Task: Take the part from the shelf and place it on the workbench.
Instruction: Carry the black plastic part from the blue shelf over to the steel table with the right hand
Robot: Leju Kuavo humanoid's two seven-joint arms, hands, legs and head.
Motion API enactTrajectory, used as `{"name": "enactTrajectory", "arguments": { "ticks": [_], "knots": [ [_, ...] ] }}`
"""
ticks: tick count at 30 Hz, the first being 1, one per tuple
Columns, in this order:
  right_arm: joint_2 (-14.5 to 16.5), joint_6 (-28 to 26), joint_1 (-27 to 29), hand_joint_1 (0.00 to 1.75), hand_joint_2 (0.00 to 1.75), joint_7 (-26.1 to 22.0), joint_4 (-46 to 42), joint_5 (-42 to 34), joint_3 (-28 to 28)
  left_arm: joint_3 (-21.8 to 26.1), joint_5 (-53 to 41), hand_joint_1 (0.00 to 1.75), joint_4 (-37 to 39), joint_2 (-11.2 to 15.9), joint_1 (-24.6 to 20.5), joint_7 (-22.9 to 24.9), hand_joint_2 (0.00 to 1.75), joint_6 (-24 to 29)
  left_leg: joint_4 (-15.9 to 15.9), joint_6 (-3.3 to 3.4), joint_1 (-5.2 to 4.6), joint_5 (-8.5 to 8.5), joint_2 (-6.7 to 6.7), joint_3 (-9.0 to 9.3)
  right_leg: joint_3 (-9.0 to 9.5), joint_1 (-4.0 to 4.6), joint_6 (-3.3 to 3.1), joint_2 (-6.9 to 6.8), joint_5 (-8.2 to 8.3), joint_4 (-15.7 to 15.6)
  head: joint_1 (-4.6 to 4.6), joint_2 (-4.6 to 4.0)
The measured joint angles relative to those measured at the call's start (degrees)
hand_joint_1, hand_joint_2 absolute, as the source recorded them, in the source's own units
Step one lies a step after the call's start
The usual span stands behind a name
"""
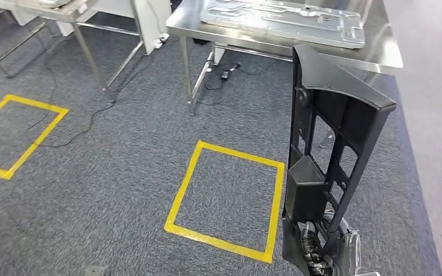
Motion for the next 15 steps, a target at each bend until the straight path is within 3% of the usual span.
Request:
{"name": "enactTrajectory", "arguments": {
  "ticks": [1, 2, 3, 5, 7, 8, 10, 12, 13, 15],
  "knots": [
    [-0.08, 0.00, 0.00, 1.75, 1.75, 0.02, 0.02, -0.01, 0.01, 0.02, 0.00, 0.00, 0.00, 0.00, 0.11, 0.02, 0.00, 0.00, 0.02, 0.04, -0.10, -0.09, 0.88, -0.01, -1.54, -0.09, 0.15, -0.47, -0.95, 3.04, 0.01, 0.00],
    [-0.15, 0.00, 0.04, 1.75, 1.75, 0.02, 0.05, -0.01, 0.01, 0.03, 0.00, 0.00, 0.00, 0.00, 0.18, 0.04, 0.00, 0.00, 0.04, 0.01, -0.17, -0.21, 1.73, 0.06, -2.13, -0.18, 0.25, -0.67, -0.80, 4.24, 0.00, 0.00],
    [-0.19, 0.00, 0.08, 1.75, 1.75, 0.02, 0.07, -0.01, 0.01, 0.03, -0.02, 0.00, 0.00, -0.01, 0.18, 0.05, 0.00, -0.03, 0.05, -0.08, -0.20, -0.35, 2.49, 0.20, -1.49, -0.22, 0.26, -0.88, 0.46, 3.07, 0.00, 0.00],
    [-0.28, 0.00, 0.06, 1.75, 1.75, 0.02, 0.09, -0.01, 0.01, 0.02, -0.07, 0.00, 0.00, -0.04, 0.10, 0.05, 0.00, -0.07, 0.06, -0.39, -0.23, -0.73, 3.79, 0.76, 2.60, -0.09, -0.12, -2.62, 4.25, -4.52, 0.01, 0.00],
    [-0.35, -0.03, 0.00, 1.75, 1.75, 0.05, 0.08, -0.01, 0.03, 0.01, -0.13, 0.00, 0.00, -0.06, 0.05, 0.06, 0.00, -0.09, 0.10, -0.94, -0.46, -1.19, 4.84, 1.26, 5.87, 0.44, -0.98, -4.80, 6.14, -10.61, 0.00, 0.00],
    [-0.37, -0.06, -0.01, 1.75, 1.75, 0.08, 0.08, -0.01, 0.05, 0.01, -0.14, 0.00, 0.00, -0.06, 0.02, 0.09, 0.00, -0.09, 0.11, -1.23, -0.55, -1.36, 5.32, 1.43, 6.38, 0.71, -1.38, -5.29, 6.18, -11.70, -0.01, 0.00],
    [-0.45, -0.28, 0.07, 1.75, 1.75, 0.24, 0.07, 0.16, 0.08, -0.01, -0.22, 0.00, -0.01, -0.06, -0.10, 0.16, 0.00, -0.09, 0.02, -1.80, -0.66, -1.57, 6.21, 1.72, 6.22, 0.77, -1.98, -4.23, 6.24, -11.77, -0.02, 0.00],
    [-0.55, -0.90, 0.17, 1.75, 1.75, 0.80, 0.02, 1.12, 0.15, -0.02, -0.36, 0.00, -0.04, -0.05, -0.17, 0.25, 0.00, -0.10, 1.28, -2.30, -0.50, -2.76, 4.66, 1.44, 6.38, 0.40, -2.67, -3.36, 6.52, -12.34, -0.02, 0.00],
    [-0.59, -1.31, 0.15, 1.75, 1.75, 1.16, 0.01, 1.75, 0.24, -0.02, -0.42, 0.00, -0.05, -0.04, -0.12, 0.32, 0.00, -0.09, 3.52, -2.49, -0.39, -4.23, 3.10, 0.47, 6.50, 0.18, -3.00, -2.99, 6.67, -12.65, -0.03, 0.00],
    [-0.61, -1.91, 0.07, 1.75, 1.75, 1.78, 0.02, 2.63, 0.49, -0.01, -0.46, 0.00, -0.07, -0.03, 0.18, 0.63, 0.00, -0.12, 10.99, -2.75, -0.17, -7.99, 0.29, -3.18, 6.53, 0.14, -3.41, -2.30, 6.64, -12.74, -0.02, 0.00]
  ]
}}
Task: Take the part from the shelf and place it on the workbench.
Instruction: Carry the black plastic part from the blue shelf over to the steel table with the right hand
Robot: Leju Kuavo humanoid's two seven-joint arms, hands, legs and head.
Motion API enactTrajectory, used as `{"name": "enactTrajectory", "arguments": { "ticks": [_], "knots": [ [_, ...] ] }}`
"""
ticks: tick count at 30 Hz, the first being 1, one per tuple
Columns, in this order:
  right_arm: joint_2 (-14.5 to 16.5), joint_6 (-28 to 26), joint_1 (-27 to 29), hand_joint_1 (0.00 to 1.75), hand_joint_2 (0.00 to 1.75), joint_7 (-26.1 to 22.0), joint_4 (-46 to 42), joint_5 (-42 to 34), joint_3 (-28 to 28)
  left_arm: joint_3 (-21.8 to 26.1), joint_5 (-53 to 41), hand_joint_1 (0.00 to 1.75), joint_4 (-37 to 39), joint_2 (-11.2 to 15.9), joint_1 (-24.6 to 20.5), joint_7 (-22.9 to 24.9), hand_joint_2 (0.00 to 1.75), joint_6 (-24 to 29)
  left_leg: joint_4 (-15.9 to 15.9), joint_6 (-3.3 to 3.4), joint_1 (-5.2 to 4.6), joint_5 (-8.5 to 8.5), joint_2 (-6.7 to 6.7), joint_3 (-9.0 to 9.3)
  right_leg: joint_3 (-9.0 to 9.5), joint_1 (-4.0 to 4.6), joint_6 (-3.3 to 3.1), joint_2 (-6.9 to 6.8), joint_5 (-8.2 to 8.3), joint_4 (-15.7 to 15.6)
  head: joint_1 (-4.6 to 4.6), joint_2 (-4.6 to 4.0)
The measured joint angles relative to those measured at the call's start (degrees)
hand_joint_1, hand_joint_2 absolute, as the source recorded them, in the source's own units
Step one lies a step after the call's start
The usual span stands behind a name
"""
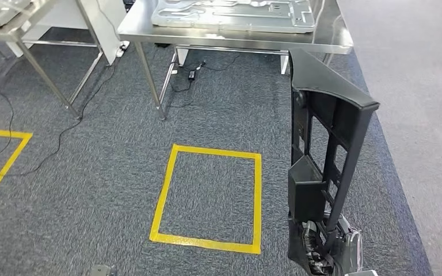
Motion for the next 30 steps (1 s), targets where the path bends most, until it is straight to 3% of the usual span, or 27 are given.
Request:
{"name": "enactTrajectory", "arguments": {
  "ticks": [1, 2, 3, 5, 7, 12, 14, 16, 17, 18, 19, 22, 23, 24, 26, 28, 29, 30],
  "knots": [
    [-0.01, -0.20, -0.03, 1.75, 1.75, 0.22, 0.03, 0.19, 0.13, 0.01, -0.02, 0.00, 0.00, 0.00, 0.24, 0.26, 0.00, -0.02, 3.53, -0.13, 0.03, -1.17, -0.41, -1.89, 0.00, 0.03, -0.10, 0.43, -0.12, 0.03, 0.01, 0.00],
    [-0.03, -0.37, -0.02, 1.75, 1.75, 0.39, 0.05, 0.30, 0.26, 0.02, -0.03, 0.00, 0.00, 0.00, 0.47, 0.56, 0.00, -0.05, 5.47, -0.20, 0.03, -1.21, -0.54, -3.09, 0.07, 0.07, -0.16, 0.89, -0.30, 0.07, 0.01, 0.00],
    [-0.04, -0.55, -0.01, 1.75, 1.75, 0.50, 0.08, 0.37, 0.40, 0.03, -0.04, 0.00, 0.00, 0.01, 0.65, 0.83, 0.00, -0.07, 5.06, -0.19, 0.04, 0.02, -0.55, -3.22, 0.23, 0.09, -0.14, 1.33, -0.56, 0.14, 0.00, 0.00],
    [-0.08, -0.88, 0.00, 1.75, 1.75, 0.69, 0.10, 0.51, 0.68, 0.05, -0.05, 0.00, -0.01, 0.05, 0.80, 1.22, 0.00, -0.16, -1.68, 0.14, 0.05, 4.54, -0.60, -0.52, 0.79, 0.08, 0.19, 1.98, -1.18, 0.38, 0.00, 0.00],
    [-0.15, -1.09, -0.02, 1.75, 1.75, 0.91, 0.10, 0.75, 0.87, 0.06, -0.09, 0.00, -0.04, 0.10, 0.77, 1.44, 0.00, -0.33, -8.31, 0.68, -0.11, 6.70, -0.67, 2.43, 1.22, 0.25, 0.85, 2.28, -1.88, 0.79, 0.01, 0.00],
    [-0.79, -1.51, 0.03, 1.75, 1.75, 1.24, 0.14, 1.25, 1.40, 0.08, -0.25, 0.00, -0.13, 0.12, 0.92, 1.64, 0.00, -0.64, -10.73, 2.62, -0.15, 6.13, -0.70, 4.59, 1.22, 0.18, 2.71, 2.16, -2.13, 3.00, 0.02, 0.00],
    [-1.11, -1.88, -0.03, 1.75, 1.75, 1.33, 0.15, 1.32, 1.62, 0.13, -0.36, 0.00, -0.15, 0.16, 0.93, 1.64, 0.00, -0.67, -10.96, 3.13, -0.10, 5.70, -0.68, 5.68, -1.75, 0.02, 3.23, 1.79, -4.14, 8.01, 0.03, 0.00],
    [-1.35, -2.13, 0.03, 1.75, 1.75, 1.39, 0.24, 1.35, 1.75, 0.19, -0.45, 0.00, -0.15, 0.18, 1.02, 1.66, 0.00, -0.67, -10.97, 3.27, -0.15, 4.84, -0.67, 6.53, -6.89, -0.02, 3.54, 1.68, -6.60, 14.96, 0.02, 0.00],
    [-1.45, -2.17, 0.09, 1.75, 1.75, 1.44, 0.33, 1.35, 1.78, 0.21, -0.48, 0.00, -0.15, 0.19, 1.12, 1.67, 0.00, -0.67, -10.98, 3.23, -0.17, 4.28, -0.68, 7.12, -8.94, -0.01, 3.53, 1.66, -7.23, 16.94, 0.02, 0.00],
    [-1.54, -2.18, 0.13, 1.75, 1.75, 1.44, 0.42, 1.35, 1.79, 0.24, -0.51, 0.00, -0.15, 0.19, 1.24, 1.68, 0.00, -0.67, -10.98, 3.17, -0.18, 3.65, -0.70, 7.85, -10.13, -0.01, 3.37, 1.65, -7.18, 17.11, 0.03, 0.00],
    [-1.65, -2.19, 0.14, 1.75, 1.75, 1.46, 0.48, 1.35, 1.80, 0.25, -0.56, 0.00, -0.15, 0.19, 1.35, 1.68, 0.00, -0.69, -10.99, 3.09, -0.18, 2.90, -0.72, 8.76, -10.29, 0.02, 3.12, 1.61, -6.17, 15.21, 0.03, 0.00],
    [-1.91, -2.33, 0.19, 1.75, 1.75, 1.73, 0.63, 1.34, 1.87, 0.30, -0.70, 0.00, -0.14, 0.12, 1.55, 1.72, 0.00, -0.73, -11.29, 2.48, -0.21, 0.42, -0.64, 11.55, -8.78, 0.64, 1.98, 1.31, 1.55, 6.46, 0.05, 0.00],
    [-1.95, -2.46, 0.23, 1.75, 1.75, 1.92, 0.70, 1.33, 1.93, 0.34, -0.76, 0.00, -0.15, 0.11, 1.56, 1.75, 0.00, -0.73, -11.76, 2.07, -0.20, -0.19, -0.55, 12.33, -8.44, 0.96, 1.53, 1.18, 3.17, 5.17, 0.06, 0.00],
    [-1.97, -2.68, 0.28, 1.75, 1.75, 2.13, 0.76, 1.31, 2.02, 0.38, -0.82, 0.00, -0.19, 0.11, 1.55, 1.78, 0.00, -0.73, -12.19, 1.63, -0.22, -0.37, -0.45, 13.11, -8.14, 1.22, 1.09, 1.14, 3.53, 4.83, 0.08, 0.00],
    [-2.07, -3.09, 0.45, 1.75, 1.75, 2.46, 0.80, 1.27, 2.19, 0.43, -0.98, 0.00, -0.36, 0.15, 1.29, 1.80, 0.00, -0.74, -10.92, 0.76, -0.23, 0.90, -0.36, 13.45, -6.43, 1.19, 0.14, 1.30, 2.21, 3.72, 0.09, 0.00],
    [-2.18, -3.26, 0.53, 1.75, 1.75, 2.75, 0.81, 1.26, 2.38, 0.48, -1.10, 0.00, -0.49, 0.20, 1.01, 1.80, 0.00, -0.74, -4.10, 0.33, -0.23, 3.44, -0.47, 10.23, -3.79, 0.83, -0.61, 1.41, 1.23, 2.11, 0.08, 0.00],
    [-2.20, -3.28, 0.54, 1.75, 1.75, 3.02, 0.83, 1.27, 2.51, 0.52, -1.18, 0.00, -0.51, 0.22, 0.97, 1.80, 0.00, -0.74, 0.16, 0.22, -0.14, 3.64, -0.56, 7.43, -2.39, 0.65, -0.83, 1.40, 0.66, 1.35, 0.08, 0.00],
    [-2.22, -3.34, 0.56, 1.75, 1.75, 3.35, 0.87, 1.28, 2.62, 0.63, -1.21, 0.00, -0.50, 0.23, 1.01, 1.82, 0.00, -0.75, 3.56, 0.09, -0.13, 2.38, -0.61, 4.51, -1.04, 0.58, -0.99, 1.46, -0.03, 0.83, 0.07, 0.00]
  ]
}}
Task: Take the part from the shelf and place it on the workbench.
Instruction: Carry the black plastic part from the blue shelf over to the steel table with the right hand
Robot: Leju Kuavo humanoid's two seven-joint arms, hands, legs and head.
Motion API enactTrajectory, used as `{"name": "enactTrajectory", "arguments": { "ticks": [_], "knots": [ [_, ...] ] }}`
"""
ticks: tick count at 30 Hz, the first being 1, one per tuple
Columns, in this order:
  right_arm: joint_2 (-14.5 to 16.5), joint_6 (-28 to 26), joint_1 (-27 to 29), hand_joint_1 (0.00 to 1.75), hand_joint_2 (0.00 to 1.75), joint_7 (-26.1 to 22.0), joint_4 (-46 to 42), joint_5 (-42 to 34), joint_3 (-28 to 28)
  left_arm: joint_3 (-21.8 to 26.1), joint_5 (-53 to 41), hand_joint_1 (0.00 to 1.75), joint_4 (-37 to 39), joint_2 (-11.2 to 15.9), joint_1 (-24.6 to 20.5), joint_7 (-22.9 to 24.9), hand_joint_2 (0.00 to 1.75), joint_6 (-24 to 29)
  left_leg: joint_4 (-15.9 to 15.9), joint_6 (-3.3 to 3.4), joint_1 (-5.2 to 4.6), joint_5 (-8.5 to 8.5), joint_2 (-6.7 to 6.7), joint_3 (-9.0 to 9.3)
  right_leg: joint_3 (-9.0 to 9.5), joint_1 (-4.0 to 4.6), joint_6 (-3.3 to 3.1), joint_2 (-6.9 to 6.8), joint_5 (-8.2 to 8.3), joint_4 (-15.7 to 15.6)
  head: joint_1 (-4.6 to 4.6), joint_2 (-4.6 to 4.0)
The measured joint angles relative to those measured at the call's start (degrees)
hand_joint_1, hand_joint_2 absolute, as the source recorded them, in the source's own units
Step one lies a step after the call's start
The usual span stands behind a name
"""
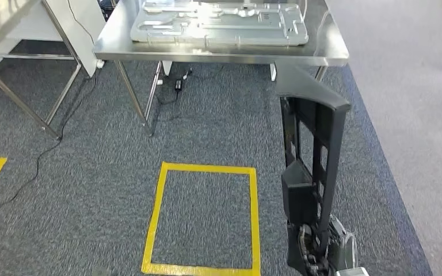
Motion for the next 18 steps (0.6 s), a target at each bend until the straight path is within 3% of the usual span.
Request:
{"name": "enactTrajectory", "arguments": {
  "ticks": [1, 3, 4, 5, 8, 9, 10, 12, 14, 15, 16, 18],
  "knots": [
    [-0.02, -0.09, 0.02, 1.75, 1.75, 0.35, 0.06, 0.01, 0.09, 0.15, -0.04, 0.00, 0.00, 0.02, 0.11, 0.03, 0.00, -0.01, 2.00, -0.16, 0.06, -2.44, -0.03, -2.58, 1.25, -0.04, -0.03, 0.17, -0.75, -0.34, -0.01, 0.00],
    [-0.05, -0.39, 0.16, 1.75, 1.75, 0.91, 0.19, 0.03, 0.23, 0.54, -0.12, 0.00, 0.00, 0.12, 0.47, 0.10, 0.00, -0.01, 2.04, -0.33, 0.11, -7.55, -0.03, -6.24, 3.78, -0.08, 0.10, 0.58, -2.52, -0.64, -0.01, 0.00],
    [-0.06, -0.55, 0.19, 1.75, 1.75, 1.07, 0.25, 0.03, 0.30, 0.70, -0.15, 0.00, 0.00, 0.19, 0.63, 0.12, 0.00, -0.01, 0.37, -0.31, 0.11, -8.03, -0.03, -7.28, 5.02, -0.08, 0.22, 0.73, -3.48, -0.66, -0.01, 0.00],
    [-0.07, -0.69, 0.22, 1.75, 1.75, 1.17, 0.31, 0.04, 0.39, 0.82, -0.18, 0.00, 0.01, 0.26, 0.77, 0.14, 0.00, -0.01, -2.05, -0.18, 0.09, -6.45, -0.02, -7.98, 6.26, -0.08, 0.36, 0.82, -4.48, -0.66, 0.00, 0.00],
    [-0.15, -0.86, 0.27, 1.75, 1.75, 1.42, 0.60, 0.11, 0.69, 1.10, -0.28, 0.00, 0.07, 0.37, 1.19, 0.23, 0.00, -0.01, -8.99, 0.80, -0.34, 5.62, -0.02, -8.69, 8.98, 0.04, 1.18, 1.15, -7.40, -0.47, 0.00, 0.00],
    [-0.19, -0.90, 0.31, 1.75, 1.75, 1.63, 0.68, 0.15, 0.76, 1.17, -0.39, 0.00, 0.08, 0.38, 1.23, 0.27, 0.00, -0.01, -9.86, 1.26, -0.50, 7.77, -0.07, -8.51, 9.62, 0.08, 1.61, 1.25, -8.00, -0.33, 0.00, 0.00],
    [-0.23, -0.93, 0.33, 1.75, 1.75, 1.84, 0.72, 0.21, 0.79, 1.22, -0.52, 0.00, 0.09, 0.40, 1.13, 0.32, 0.00, 0.00, -10.07, 1.71, -0.62, 7.72, -0.14, -8.06, 9.99, 0.10, 2.09, 1.32, -8.06, 0.08, 0.01, 0.00],
    [-0.36, -1.10, 0.30, 1.75, 1.75, 2.26, 0.72, 0.34, 0.81, 1.23, -0.76, 0.00, 0.09, 0.34, 0.79, 0.33, 0.00, 0.01, -10.99, 2.60, -0.41, 7.18, -0.31, -6.58, 8.99, 0.03, 2.83, 1.10, -6.62, 3.05, 0.00, 0.00],
    [-0.59, -1.39, 0.25, 1.75, 1.75, 2.63, 0.74, 0.54, 0.82, 1.35, -0.89, 0.00, 0.09, 0.31, 0.64, 0.33, 0.00, 0.01, -12.11, 3.19, -0.15, 6.72, -0.40, -4.74, 5.09, -0.09, 3.29, 0.69, -5.68, 9.22, 0.01, 0.00],
    [-0.70, -1.55, 0.29, 1.75, 1.75, 2.87, 0.79, 0.61, 0.83, 1.49, -1.01, 0.00, 0.09, 0.33, 0.67, 0.33, 0.00, 0.02, -12.58, 3.37, -0.14, 6.35, -0.40, -3.83, 2.71, -0.18, 3.45, 0.50, -6.56, 12.34, 0.02, 0.00],
    [-0.79, -1.70, 0.31, 1.75, 1.75, 3.07, 0.86, 0.67, 0.84, 1.64, -1.11, 0.00, 0.09, 0.33, 0.71, 0.33, 0.00, 0.02, -12.96, 3.42, -0.13, 5.90, -0.45, -2.89, 0.39, -0.31, 3.66, 0.39, -8.52, 14.60, 0.02, 0.00],
    [-1.01, -1.84, 0.36, 1.75, 1.75, 3.36, 1.05, 0.77, 0.90, 1.96, -1.36, 0.00, 0.09, 0.31, 0.81, 0.33, 0.00, 0.05, -13.46, 3.26, -0.11, 4.67, -0.68, -0.82, -2.99, -0.55, 4.02, 0.24, -12.71, 15.59, 0.02, 0.00]
  ]
}}
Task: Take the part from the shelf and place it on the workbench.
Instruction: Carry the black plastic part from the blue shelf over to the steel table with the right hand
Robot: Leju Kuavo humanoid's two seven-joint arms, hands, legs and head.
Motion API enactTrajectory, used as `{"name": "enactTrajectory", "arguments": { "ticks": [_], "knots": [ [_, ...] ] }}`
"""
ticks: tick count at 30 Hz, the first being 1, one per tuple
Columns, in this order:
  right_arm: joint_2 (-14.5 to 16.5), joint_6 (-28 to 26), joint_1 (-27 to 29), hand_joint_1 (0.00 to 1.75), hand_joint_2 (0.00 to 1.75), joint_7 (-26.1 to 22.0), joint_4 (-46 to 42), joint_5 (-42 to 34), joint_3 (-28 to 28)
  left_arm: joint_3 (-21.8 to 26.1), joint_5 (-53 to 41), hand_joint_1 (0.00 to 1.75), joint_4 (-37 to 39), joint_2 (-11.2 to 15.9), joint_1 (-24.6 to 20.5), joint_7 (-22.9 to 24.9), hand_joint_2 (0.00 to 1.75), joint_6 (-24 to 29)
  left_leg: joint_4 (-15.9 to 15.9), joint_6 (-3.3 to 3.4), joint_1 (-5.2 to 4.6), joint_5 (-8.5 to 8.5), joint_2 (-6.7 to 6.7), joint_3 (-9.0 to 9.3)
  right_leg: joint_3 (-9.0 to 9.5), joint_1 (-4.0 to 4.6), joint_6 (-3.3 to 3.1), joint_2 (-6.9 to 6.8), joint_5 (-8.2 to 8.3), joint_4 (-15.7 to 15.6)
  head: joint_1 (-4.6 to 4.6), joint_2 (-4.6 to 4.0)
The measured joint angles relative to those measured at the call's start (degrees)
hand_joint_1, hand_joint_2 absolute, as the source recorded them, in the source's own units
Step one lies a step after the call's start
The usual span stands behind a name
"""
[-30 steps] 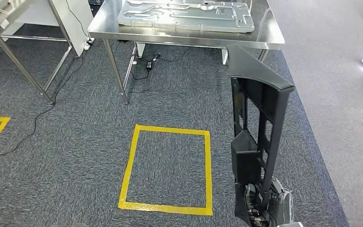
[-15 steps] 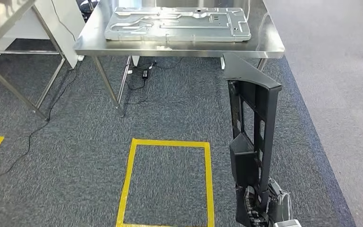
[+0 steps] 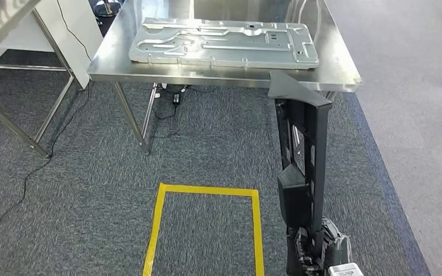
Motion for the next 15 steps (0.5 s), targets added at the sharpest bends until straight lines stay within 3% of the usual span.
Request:
{"name": "enactTrajectory", "arguments": {
  "ticks": [1, 2, 5, 6, 9, 10, 12, 14, 15],
  "knots": [
    [-0.13, -0.02, 0.01, 1.75, 1.75, 0.10, 0.07, 0.06, 0.06, 0.11, -0.10, 0.00, 0.01, -0.02, 0.04, -0.01, 0.00, 0.04, -0.11, -0.10, 0.02, -0.73, -0.13, 1.08, -0.84, -0.06, 0.02, -0.06, -0.56, -1.31, 0.01, 0.00],
    [-0.24, -0.03, 0.01, 1.75, 1.75, 0.24, 0.10, 0.13, 0.13, 0.19, -0.24, 0.00, 0.01, -0.06, 0.07, -0.02, 0.00, 0.09, -0.17, -0.22, 0.04, -1.52, -0.23, 2.18, -1.17, -0.07, -0.14, -0.10, 0.86, -3.75, 0.01, 0.00],
    [-0.54, -0.05, -0.01, 1.75, 1.75, 0.76, 0.31, 0.25, 0.45, 0.33, -0.52, 0.00, 0.11, -0.18, -0.01, -0.12, 0.00, 0.25, -0.20, -0.86, -0.05, -3.89, -0.41, 4.62, -0.91, 0.33, -1.04, -0.19, 11.86, -11.48, -0.02, 0.00],
    [-0.62, -0.15, 0.00, 1.75, 1.75, 1.09, 0.40, 0.53, 0.63, 0.39, -0.55, 0.00, 0.15, -0.19, -0.09, -0.20, 0.00, 0.30, -0.23, -1.22, -0.10, -4.41, -0.49, 5.13, -0.79, 0.51, -1.34, -0.20, 13.95, -12.40, -0.03, 0.00],
    [-0.88, -0.92, -0.04, 1.75, 1.75, 3.33, 0.54, 3.22, 1.19, 0.67, -0.68, 0.00, 0.22, -0.15, -0.32, -0.45, 0.00, 0.40, 0.51, -2.24, -0.13, -4.50, -0.55, 5.75, 0.24, 0.57, -2.41, -0.28, 14.00, -13.18, -0.07, 0.00],
    [-0.96, -1.15, -0.08, 1.75, 1.75, 4.11, 0.55, 4.11, 1.39, 0.78, -0.73, 0.00, 0.25, -0.14, -0.37, -0.50, 0.00, 0.44, 1.80, -2.43, -0.09, -4.88, -0.43, 5.23, 0.72, 0.51, -2.78, -0.43, 13.91, -13.65, -0.09, 0.00],
    [-1.04, -1.42, -0.12, 1.75, 1.75, 4.87, 0.58, 4.63, 1.84, 1.01, -0.88, 0.00, 0.39, -0.14, -0.51, -0.54, 0.00, 0.46, 7.02, -2.73, 0.01, -7.66, -0.19, 2.39, 1.41, 0.47, -3.34, -0.82, 13.69, -14.27, -0.09, 0.00],
    [-1.08, -1.75, -0.16, 1.75, 1.75, 4.93, 0.68, 4.03, 2.22, 1.30, -1.03, 0.00, 0.54, -0.15, -0.48, -0.55, 0.00, 0.46, 13.43, -3.09, 0.02, -10.89, -0.11, -1.89, 1.59, 0.63, -3.69, -1.09, 13.36, -14.34, -0.09, 0.00],
    [-1.09, -1.94, -0.16, 1.75, 1.75, 4.86, 0.79, 3.54, 2.37, 1.46, -1.07, 0.00, 0.59, -0.13, -0.37, -0.57, 0.00, 0.46, 14.96, -3.15, 0.02, -11.22, -0.10, -3.38, 1.67, 0.73, -3.77, -1.15, 13.21, -14.32, -0.10, 0.00]
  ]
}}
